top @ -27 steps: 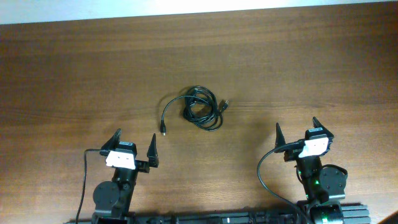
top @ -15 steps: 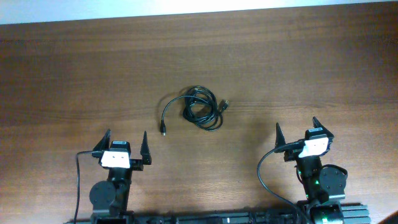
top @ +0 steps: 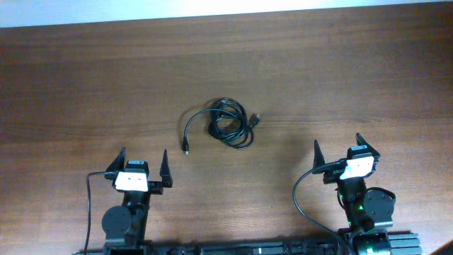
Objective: Untangle cables
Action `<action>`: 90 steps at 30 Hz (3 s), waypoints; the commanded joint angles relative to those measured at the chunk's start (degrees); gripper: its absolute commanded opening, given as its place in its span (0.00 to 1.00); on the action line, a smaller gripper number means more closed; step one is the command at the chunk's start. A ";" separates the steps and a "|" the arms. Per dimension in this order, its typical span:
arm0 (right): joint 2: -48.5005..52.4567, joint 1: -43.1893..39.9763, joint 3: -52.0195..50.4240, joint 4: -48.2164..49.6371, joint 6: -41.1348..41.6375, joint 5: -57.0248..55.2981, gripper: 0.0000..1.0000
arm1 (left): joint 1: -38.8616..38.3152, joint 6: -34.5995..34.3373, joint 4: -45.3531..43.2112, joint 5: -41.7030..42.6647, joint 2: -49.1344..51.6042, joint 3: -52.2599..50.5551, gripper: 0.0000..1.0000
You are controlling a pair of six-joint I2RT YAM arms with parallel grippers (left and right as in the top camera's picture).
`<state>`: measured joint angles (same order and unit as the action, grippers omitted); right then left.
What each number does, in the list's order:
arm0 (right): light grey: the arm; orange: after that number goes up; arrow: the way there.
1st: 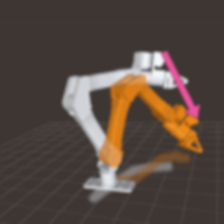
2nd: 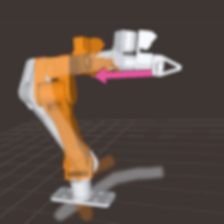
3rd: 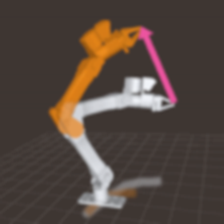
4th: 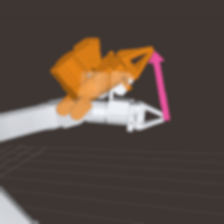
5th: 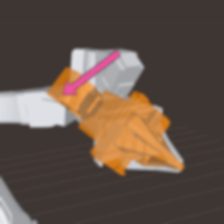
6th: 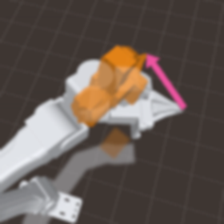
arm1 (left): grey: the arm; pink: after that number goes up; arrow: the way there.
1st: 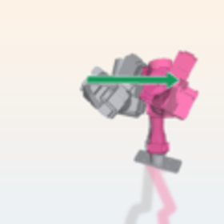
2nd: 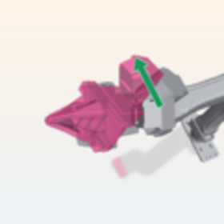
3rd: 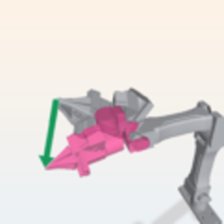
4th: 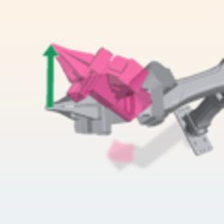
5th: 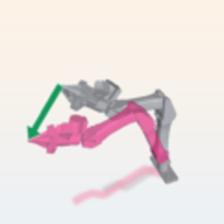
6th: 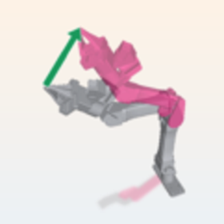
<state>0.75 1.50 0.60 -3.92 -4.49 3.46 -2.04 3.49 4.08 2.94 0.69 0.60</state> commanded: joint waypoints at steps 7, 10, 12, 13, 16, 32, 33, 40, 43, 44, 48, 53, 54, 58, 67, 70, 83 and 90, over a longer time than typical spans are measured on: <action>-0.02 0.33 -0.28 -0.31 0.46 -0.11 0.98 | 0.35 0.72 0.52 -0.42 0.09 -0.07 0.99; -0.02 0.33 -0.28 -0.31 0.46 -0.11 0.99 | 0.35 0.72 0.55 -0.42 0.09 -0.07 0.99; -0.02 0.33 -0.28 -0.28 0.46 -0.11 0.98 | 0.35 0.70 0.52 -0.42 0.09 -0.07 0.99; -0.02 0.33 -0.28 -0.31 0.46 -0.11 0.99 | 0.35 0.70 0.52 -0.42 0.09 -0.07 0.99; -0.02 0.33 -0.28 -0.31 0.46 -0.11 0.99 | 0.35 -0.04 0.55 -0.37 0.09 -0.07 0.99; -0.02 0.33 -0.28 -0.31 0.46 -0.11 0.99 | 0.35 -3.15 13.33 3.82 12.33 18.91 0.99; -0.02 0.31 -0.28 -0.31 0.46 -0.11 0.99 | 0.35 -0.98 14.29 5.33 15.41 21.14 0.99; -0.02 0.33 -0.28 -0.31 0.46 -0.11 0.99 | 0.35 2.05 33.55 6.36 44.02 47.01 0.99; -0.02 0.33 -0.28 -0.31 0.46 -0.11 0.98 | 0.33 2.69 40.59 7.02 55.06 56.57 0.99; -0.02 0.33 -0.28 -0.31 0.46 -0.11 0.99 | 0.33 2.69 42.49 8.72 58.29 59.06 0.99; -0.02 0.33 -0.28 -0.31 0.46 -0.11 0.98 | -1.64 2.86 51.36 11.26 67.93 68.65 0.99; -0.02 0.33 -0.28 -0.31 0.46 -0.11 0.99 | -9.40 3.91 58.62 11.21 82.97 79.82 0.99; -0.02 0.33 -0.28 -0.31 0.44 -0.11 0.99 | -10.71 3.91 58.55 11.21 85.15 79.82 0.99; -0.02 0.33 -0.28 -0.31 0.46 -0.11 0.98 | -13.73 3.87 58.66 11.28 90.58 79.80 0.99; -0.02 0.33 -0.28 -0.31 0.46 -0.11 0.98 | -14.58 -3.21 55.06 19.30 91.36 79.78 0.99; -0.02 0.33 -0.28 -0.31 0.46 -0.11 0.99 | -14.86 -8.24 53.22 14.62 92.37 79.69 0.99; -0.02 0.31 -0.28 -0.28 0.46 -0.11 0.98 | -20.81 -13.97 48.17 2.05 111.69 79.69 0.99; -0.02 0.33 -0.28 -0.28 0.44 -0.11 0.99 | -28.04 -26.27 39.01 -8.81 112.63 79.69 0.99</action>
<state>0.95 1.50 0.60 -3.92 -4.43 3.46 -28.95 -18.61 44.27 -3.77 112.42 79.48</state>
